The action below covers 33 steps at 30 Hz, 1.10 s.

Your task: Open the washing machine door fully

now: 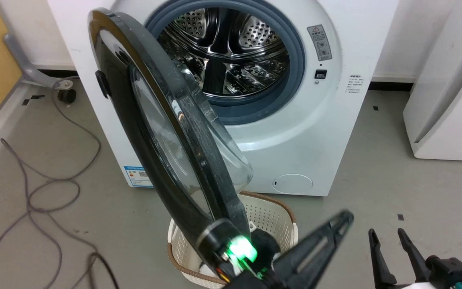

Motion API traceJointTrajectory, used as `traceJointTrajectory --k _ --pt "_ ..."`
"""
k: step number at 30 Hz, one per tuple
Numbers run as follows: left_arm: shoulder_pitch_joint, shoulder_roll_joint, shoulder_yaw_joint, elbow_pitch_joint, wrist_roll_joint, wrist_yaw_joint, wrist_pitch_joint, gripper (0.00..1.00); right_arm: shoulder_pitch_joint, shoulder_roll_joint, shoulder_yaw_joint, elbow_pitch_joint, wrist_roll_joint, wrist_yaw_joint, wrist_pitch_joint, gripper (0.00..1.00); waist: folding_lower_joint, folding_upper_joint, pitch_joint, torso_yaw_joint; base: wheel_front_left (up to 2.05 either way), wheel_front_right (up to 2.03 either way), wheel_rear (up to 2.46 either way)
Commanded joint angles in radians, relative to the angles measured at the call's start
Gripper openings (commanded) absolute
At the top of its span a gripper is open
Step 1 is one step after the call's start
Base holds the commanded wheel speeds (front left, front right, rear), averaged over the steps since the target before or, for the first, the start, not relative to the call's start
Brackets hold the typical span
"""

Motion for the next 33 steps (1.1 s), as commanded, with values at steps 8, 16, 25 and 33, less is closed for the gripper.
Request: traceJointTrajectory --k 8,16,25,33 --pt "0.065 0.028 -0.031 0.128 -0.008 0.038 0.178 0.00 0.022 0.004 0.008 0.012 0.001 0.001 0.009 1.00 0.0000 0.0000 0.000 0.008 0.00 0.00 0.00" --pt "0.000 0.017 0.024 0.271 -0.003 0.103 0.178 0.00 0.017 0.004 0.014 0.024 0.003 0.001 0.013 1.00 0.0000 0.0000 0.012 -0.001 0.00 0.00 0.00" --pt "-0.093 0.005 0.067 0.421 -0.044 0.171 0.131 0.00 0.010 0.004 0.017 0.038 0.003 0.001 0.017 1.00 0.0000 0.0000 0.023 -0.011 0.00 0.00 0.00" --pt "-0.086 0.003 0.072 0.460 -0.078 0.207 0.112 0.00 0.009 0.004 0.018 0.052 0.009 0.001 0.016 1.00 0.0000 0.0000 0.022 -0.003 0.00 0.00 0.00"
